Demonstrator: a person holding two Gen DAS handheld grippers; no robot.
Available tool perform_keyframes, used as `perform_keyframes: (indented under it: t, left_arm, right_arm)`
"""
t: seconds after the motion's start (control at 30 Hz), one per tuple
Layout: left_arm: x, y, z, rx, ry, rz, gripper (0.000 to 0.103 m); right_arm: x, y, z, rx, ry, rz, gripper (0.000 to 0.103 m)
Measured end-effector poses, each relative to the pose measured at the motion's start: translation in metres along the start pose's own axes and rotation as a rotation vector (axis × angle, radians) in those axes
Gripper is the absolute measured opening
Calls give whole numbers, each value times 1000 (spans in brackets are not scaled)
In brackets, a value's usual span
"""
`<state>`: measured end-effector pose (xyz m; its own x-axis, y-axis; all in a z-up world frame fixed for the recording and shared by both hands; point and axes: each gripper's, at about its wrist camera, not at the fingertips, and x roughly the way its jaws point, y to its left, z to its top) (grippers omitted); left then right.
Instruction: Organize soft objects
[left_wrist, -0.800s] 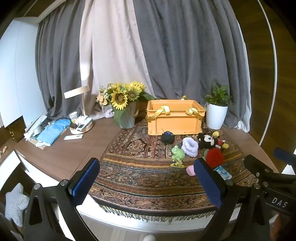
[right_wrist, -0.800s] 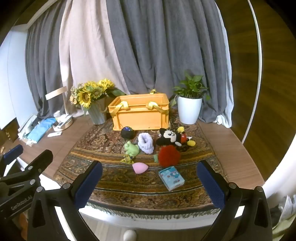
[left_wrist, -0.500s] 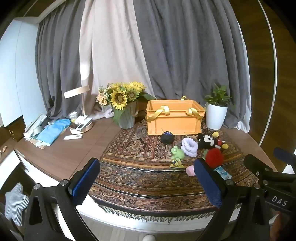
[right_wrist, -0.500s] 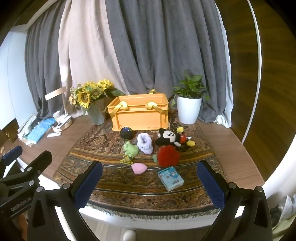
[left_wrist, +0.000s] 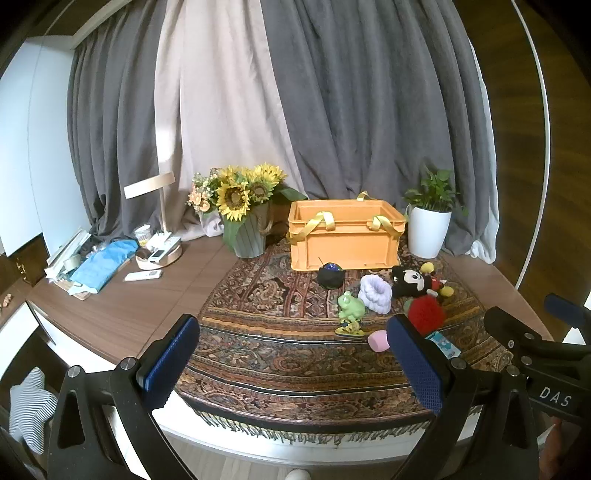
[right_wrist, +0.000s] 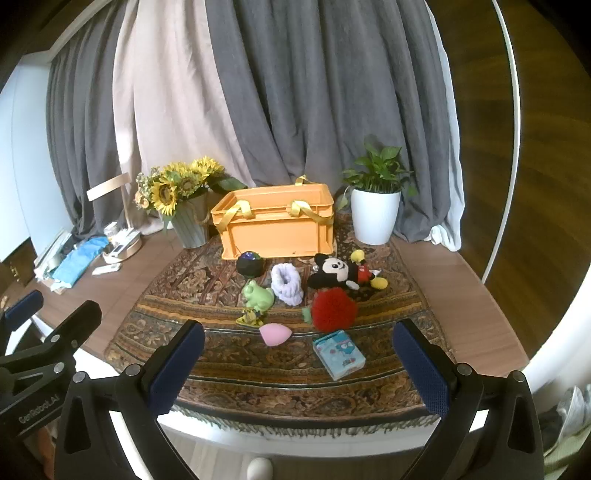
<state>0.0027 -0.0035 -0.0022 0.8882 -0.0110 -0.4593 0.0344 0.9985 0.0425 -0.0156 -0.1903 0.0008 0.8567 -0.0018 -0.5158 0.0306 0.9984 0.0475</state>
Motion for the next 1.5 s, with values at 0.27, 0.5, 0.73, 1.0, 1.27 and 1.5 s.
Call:
perform_keyframes:
  t: [0.27,0.5,0.73,1.0,1.27,1.5]
  left_arm:
    - [-1,0,2,3,0,0,103]
    - [-1,0,2,4,0,-1,103]
    - [-2,0,2,5,-1,-1,103]
    - [-2,-1,1,7,-1,-2,103]
    - [-2,-3,1,8,-1,-2,103]
    - [-2,-4,1,8,-1,0,103]
  right_arm:
    - [1,0,0,3,3,-1,102]
    - [1,-1,-1,4,2,-1,102]
    - [0,-1,-1,5,2,0,102]
    - [0,-2,-1,7,3,0,102]
    - [1,-2,-1,7,3,-1,102]
    - [1,-2,-1,7,3,0,102]
